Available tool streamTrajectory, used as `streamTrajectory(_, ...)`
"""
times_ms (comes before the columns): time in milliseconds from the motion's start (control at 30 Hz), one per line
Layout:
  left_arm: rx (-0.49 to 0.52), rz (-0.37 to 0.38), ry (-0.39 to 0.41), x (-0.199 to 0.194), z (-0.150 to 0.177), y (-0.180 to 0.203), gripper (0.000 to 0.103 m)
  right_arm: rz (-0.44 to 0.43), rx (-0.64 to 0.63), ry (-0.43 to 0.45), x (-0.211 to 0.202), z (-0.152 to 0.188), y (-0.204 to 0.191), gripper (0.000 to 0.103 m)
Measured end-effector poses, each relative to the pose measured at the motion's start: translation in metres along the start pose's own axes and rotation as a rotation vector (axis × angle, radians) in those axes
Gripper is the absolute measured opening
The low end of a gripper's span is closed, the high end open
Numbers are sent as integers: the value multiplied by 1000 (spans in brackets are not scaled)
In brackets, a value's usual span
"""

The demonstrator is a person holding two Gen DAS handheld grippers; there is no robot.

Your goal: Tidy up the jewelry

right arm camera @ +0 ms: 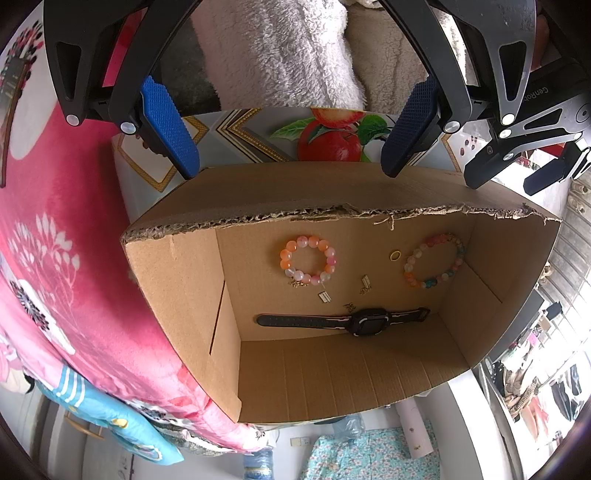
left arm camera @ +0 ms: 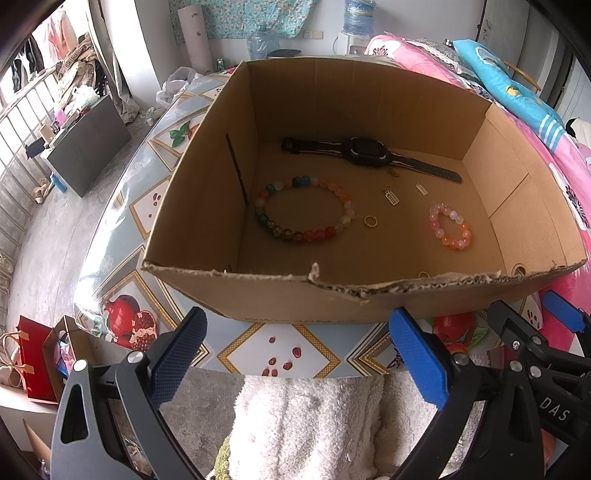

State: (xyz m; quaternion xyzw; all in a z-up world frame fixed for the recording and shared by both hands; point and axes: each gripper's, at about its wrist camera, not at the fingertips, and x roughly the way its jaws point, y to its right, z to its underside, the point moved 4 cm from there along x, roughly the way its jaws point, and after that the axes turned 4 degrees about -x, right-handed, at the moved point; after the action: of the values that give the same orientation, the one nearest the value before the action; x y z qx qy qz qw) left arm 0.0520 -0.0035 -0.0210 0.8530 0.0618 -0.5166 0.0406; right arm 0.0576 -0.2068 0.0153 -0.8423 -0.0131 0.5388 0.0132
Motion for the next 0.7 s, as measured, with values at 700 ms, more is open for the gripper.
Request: streamTrajectory(700,-2,2,-2,1,0,-1,97,-1,-2,-1,0,-1,2,95)
